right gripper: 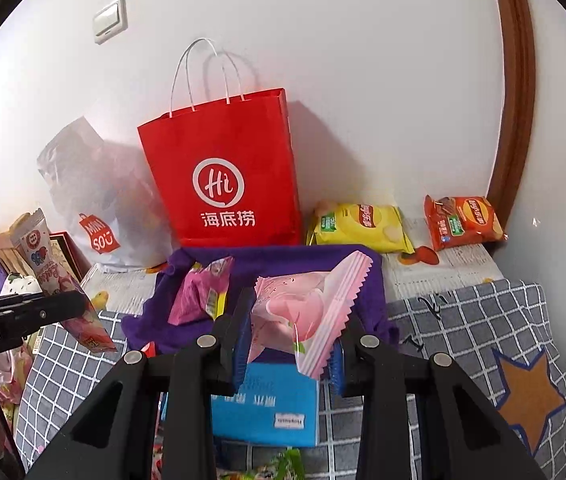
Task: Organize snacks
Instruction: 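Carry the pink candy and white-red packet up toward the purple towel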
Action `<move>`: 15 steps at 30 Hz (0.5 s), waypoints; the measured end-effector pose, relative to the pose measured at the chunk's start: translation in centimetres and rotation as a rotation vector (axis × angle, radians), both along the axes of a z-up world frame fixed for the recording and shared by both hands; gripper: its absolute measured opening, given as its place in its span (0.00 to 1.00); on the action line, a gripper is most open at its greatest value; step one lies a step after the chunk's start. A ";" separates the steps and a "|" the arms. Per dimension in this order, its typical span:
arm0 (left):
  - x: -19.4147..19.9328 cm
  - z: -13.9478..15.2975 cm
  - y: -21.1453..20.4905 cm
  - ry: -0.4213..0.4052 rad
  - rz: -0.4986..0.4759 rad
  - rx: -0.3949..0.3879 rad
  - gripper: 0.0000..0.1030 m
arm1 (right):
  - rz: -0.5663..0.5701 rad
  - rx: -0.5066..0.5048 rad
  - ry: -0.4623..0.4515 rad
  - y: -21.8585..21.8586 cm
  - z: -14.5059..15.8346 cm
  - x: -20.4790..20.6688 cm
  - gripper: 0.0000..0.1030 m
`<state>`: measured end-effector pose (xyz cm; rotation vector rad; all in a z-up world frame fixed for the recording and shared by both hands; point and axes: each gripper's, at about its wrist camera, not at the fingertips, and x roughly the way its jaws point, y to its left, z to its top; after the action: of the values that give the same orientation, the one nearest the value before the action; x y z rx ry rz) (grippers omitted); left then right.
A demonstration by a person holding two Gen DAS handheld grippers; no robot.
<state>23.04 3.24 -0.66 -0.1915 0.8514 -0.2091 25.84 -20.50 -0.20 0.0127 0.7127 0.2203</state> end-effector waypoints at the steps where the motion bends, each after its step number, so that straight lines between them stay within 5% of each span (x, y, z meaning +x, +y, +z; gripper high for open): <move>1: 0.3 -0.1 0.1 0.003 0.003 0.002 0.19 | 0.001 0.002 0.000 0.0 0.0 0.4 0.31; 15: 6.2 -2.0 0.9 0.043 0.041 0.003 0.19 | 0.010 0.018 0.046 0.2 -1.6 7.7 0.31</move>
<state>29.24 4.10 -2.64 -0.2110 0.8893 -0.1654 33.56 -20.34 -1.80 0.0310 0.7570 0.2364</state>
